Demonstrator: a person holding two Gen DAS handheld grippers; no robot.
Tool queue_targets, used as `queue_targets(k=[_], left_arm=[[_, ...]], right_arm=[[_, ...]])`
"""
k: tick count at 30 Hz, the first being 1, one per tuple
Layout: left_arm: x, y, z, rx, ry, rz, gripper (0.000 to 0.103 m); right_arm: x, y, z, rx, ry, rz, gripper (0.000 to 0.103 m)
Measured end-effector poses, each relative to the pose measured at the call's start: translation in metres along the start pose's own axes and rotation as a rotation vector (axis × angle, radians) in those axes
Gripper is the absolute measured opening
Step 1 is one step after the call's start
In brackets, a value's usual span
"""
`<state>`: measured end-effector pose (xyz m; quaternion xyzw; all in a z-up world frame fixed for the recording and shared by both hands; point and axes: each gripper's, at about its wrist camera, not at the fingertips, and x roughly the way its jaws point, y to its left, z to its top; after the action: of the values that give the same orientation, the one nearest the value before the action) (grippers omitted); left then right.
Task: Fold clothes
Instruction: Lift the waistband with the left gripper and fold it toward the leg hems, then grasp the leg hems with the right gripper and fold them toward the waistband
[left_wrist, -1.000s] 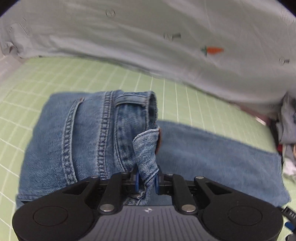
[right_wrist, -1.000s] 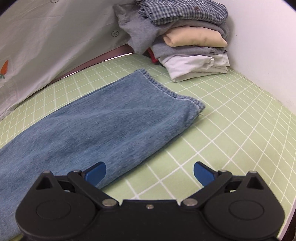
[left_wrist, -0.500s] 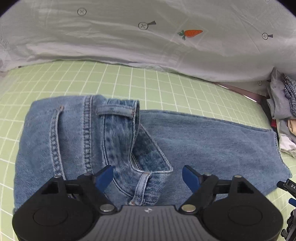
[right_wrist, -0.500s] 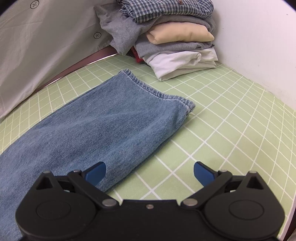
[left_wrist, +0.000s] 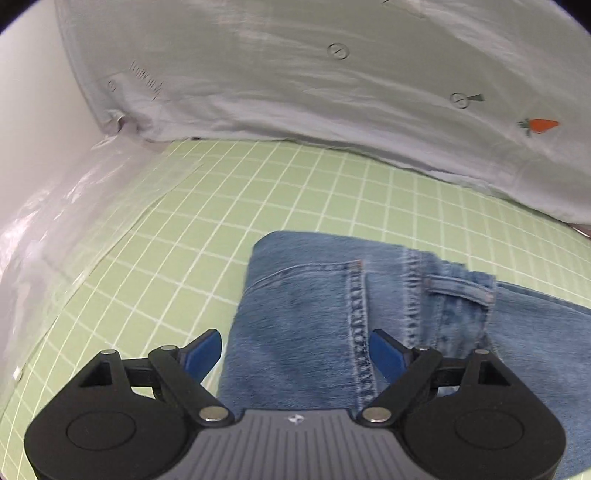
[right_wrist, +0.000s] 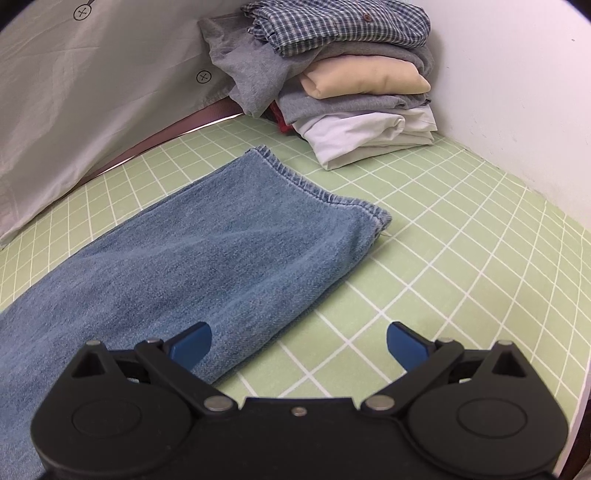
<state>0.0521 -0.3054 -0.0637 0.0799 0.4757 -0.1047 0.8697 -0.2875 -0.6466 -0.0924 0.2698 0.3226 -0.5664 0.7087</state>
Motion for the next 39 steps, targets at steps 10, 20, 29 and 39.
queue_targets(k=[10,20,29,39], left_arm=[[0.039,-0.007,-0.016,-0.028,0.162,0.048,0.102],[0.046,-0.01,-0.017,-0.03,0.188,0.077,0.103],[0.048,-0.01,-0.015,-0.033,0.206,0.08,0.103],[0.032,0.014,-0.015,-0.147,0.168,-0.034,0.103]], right_arm=[[0.041,-0.017,0.017,0.079,0.029,-0.035,0.102],[0.091,-0.031,0.052,0.074,0.017,-0.07,0.102],[0.1,-0.032,0.062,0.057,-0.003,-0.013,0.079],[0.055,-0.019,0.082,-0.027,-0.087,0.145,0.016]])
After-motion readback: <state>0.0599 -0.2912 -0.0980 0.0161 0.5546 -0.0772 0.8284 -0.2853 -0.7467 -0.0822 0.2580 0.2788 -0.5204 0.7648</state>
